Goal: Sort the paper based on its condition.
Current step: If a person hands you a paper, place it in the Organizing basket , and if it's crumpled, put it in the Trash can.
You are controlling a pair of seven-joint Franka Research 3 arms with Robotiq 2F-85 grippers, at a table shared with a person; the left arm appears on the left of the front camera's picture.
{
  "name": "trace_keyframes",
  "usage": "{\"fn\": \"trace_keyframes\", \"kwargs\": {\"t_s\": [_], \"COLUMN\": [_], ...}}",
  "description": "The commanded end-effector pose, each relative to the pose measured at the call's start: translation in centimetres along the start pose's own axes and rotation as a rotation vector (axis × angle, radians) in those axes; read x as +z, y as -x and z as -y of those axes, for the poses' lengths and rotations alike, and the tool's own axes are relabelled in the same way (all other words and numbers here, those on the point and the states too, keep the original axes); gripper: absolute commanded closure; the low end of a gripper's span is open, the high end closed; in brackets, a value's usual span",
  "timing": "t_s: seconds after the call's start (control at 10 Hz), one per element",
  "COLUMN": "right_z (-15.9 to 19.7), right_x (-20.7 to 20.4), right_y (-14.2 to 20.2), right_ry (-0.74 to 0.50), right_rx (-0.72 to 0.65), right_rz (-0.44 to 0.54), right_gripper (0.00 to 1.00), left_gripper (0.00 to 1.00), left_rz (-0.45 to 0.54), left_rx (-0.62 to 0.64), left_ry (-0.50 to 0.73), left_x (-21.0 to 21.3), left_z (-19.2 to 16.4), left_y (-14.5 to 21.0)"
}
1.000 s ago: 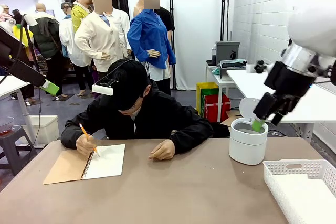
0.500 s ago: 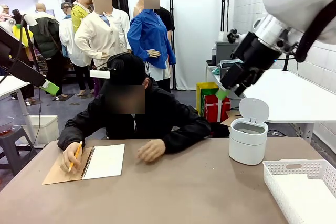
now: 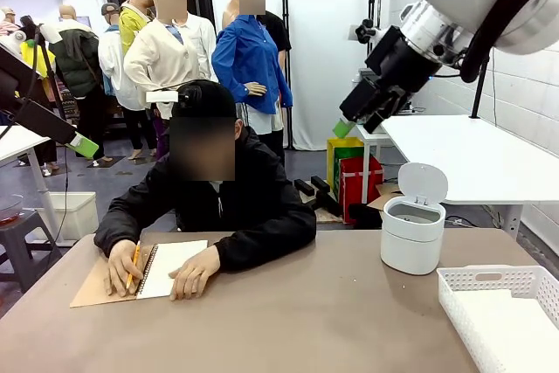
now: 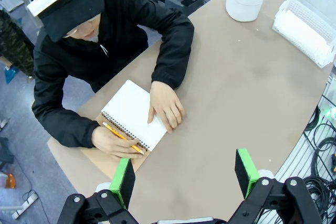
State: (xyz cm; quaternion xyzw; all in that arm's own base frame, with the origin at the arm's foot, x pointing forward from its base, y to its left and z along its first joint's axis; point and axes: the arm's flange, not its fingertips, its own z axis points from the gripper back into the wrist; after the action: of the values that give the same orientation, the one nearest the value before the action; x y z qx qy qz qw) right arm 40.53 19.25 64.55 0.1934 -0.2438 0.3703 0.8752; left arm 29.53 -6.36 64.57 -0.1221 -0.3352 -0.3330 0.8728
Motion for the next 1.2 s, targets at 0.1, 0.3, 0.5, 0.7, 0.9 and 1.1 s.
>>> {"fn": "trace_keyframes", "kwargs": {"t_s": [0.1,0.3,0.5,0.7,0.9,1.1], "right_z": [-0.33,-0.63,-1.01,-1.01,-1.01,-1.01], "right_x": [0.16,0.18,0.48,0.48,0.48,0.48], "right_y": [-1.34,-1.51,-1.37,-1.37,-1.37,-1.37], "right_ry": [-0.024,-0.070,-0.011,-0.011,-0.011,-0.011], "right_rx": [0.051,0.074,0.043,0.043,0.043,0.043], "right_rz": [0.024,0.028,0.017,0.017,0.017,0.017], "right_gripper": [0.00,0.00,0.00,0.00,0.00,0.00], "left_gripper": [0.00,0.00,0.00,0.00,0.00,0.00], "left_rz": [0.004,0.004,0.004,0.004,0.004,0.004], "left_rx": [0.006,0.006,0.006,0.006,0.006,0.006], "left_ry": [0.001,0.001,0.001,0.001,0.001,0.001], "left_x": [0.07,0.07,0.07,0.07,0.07,0.07], "left_z": [-0.09,-0.09,-0.09,-0.09,-0.09,-0.09], "left_y": [-0.03,-0.03,-0.03,-0.03,-0.03,-0.03]}}
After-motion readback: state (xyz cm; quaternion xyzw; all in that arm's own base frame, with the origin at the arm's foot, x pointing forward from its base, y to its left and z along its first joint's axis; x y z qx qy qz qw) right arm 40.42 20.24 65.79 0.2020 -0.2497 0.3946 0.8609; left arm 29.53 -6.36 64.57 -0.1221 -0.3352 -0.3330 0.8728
